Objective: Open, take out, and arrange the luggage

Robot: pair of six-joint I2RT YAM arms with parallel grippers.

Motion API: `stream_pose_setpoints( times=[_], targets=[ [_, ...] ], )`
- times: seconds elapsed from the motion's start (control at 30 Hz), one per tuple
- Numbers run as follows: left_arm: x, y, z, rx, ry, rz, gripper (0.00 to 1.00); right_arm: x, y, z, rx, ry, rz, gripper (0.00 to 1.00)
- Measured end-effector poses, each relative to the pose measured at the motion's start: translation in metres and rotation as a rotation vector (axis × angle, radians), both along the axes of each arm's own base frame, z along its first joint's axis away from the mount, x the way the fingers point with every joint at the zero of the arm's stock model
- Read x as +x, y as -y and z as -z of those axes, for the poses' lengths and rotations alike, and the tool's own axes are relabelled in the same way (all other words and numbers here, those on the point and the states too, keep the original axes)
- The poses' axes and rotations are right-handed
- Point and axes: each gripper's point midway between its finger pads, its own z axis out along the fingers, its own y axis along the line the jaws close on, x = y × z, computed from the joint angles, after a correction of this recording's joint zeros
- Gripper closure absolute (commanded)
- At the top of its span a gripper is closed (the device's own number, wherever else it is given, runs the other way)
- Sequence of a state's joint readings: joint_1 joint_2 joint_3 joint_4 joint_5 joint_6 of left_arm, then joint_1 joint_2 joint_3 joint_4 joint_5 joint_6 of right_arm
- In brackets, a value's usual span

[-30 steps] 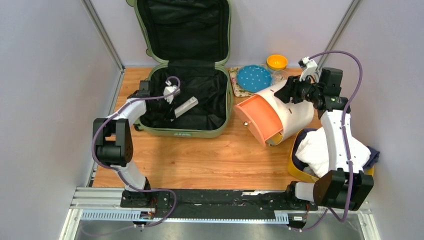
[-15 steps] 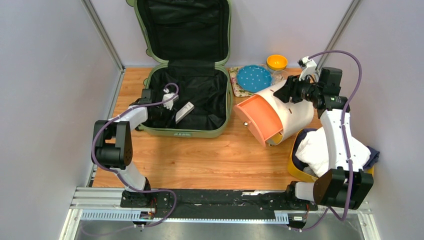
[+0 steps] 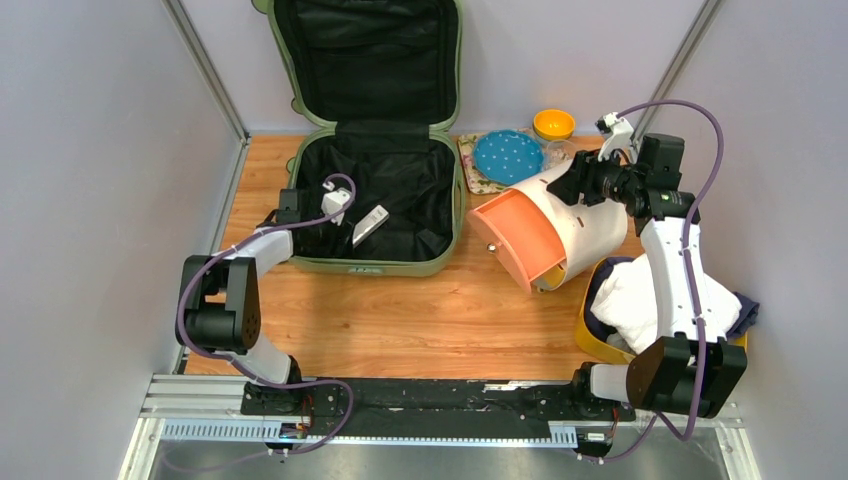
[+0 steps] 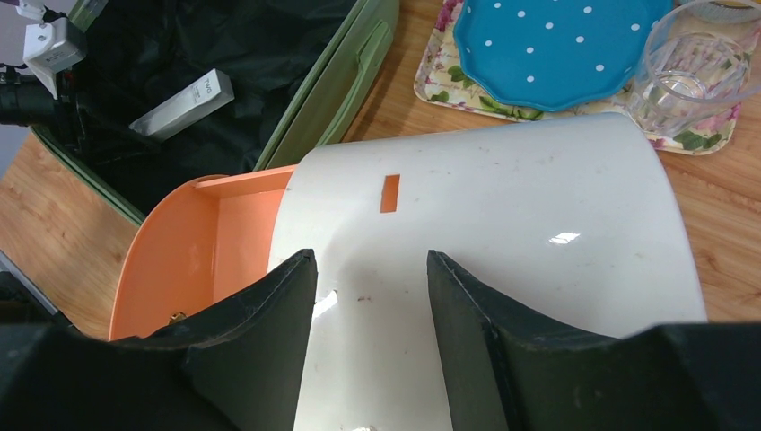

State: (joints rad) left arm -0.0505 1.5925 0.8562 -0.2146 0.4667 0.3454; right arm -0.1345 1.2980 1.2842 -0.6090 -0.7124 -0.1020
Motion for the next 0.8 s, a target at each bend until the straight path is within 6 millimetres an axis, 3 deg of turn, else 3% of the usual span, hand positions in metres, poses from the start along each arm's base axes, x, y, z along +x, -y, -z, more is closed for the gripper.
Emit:
stream_pose_setpoints(
  times=[0.13,0.17,0.27,0.4,0.47,0.6,0.7,0.8],
  targets=[
    [0.0,0.002,-0.002,-0.008,0.015,0.01,0.6,0.002,0.0,0.0,0.001,-0.002,0.0,0.44],
    [0.0,0.002,-0.002,-0.007,0.015,0.015,0.72,0.003,0.0,0.0,0.0,-0.002,0.0,0.44],
    [-0.001,0.003,-0.004,-0.013,0.013,0.021,0.97,0.004,0.001,0.0,0.0,-0.002,0.0,0.44],
    [0.006,0.01,-0.025,-0.046,0.028,0.031,1.0,0.004,0.001,0.0,0.0,-0.002,0.0,0.44],
    [0.015,0.016,-0.049,-0.063,0.065,0.047,1.0,0.004,0.001,0.0,0.0,-0.002,0.0,0.44],
    [0.035,0.043,-0.133,-0.073,0.235,0.149,1.0,0.004,0.001,0.0,0.0,-0.003,0.0,0.44],
    [0.024,0.078,-0.189,-0.005,0.402,0.325,1.0,0.004,0.001,0.0,0.0,-0.002,0.0,0.44],
    [0.005,0.113,-0.232,0.091,0.576,0.514,1.0,0.004,0.001,0.0,0.0,-0.002,-0.001,0.44]
  ],
)
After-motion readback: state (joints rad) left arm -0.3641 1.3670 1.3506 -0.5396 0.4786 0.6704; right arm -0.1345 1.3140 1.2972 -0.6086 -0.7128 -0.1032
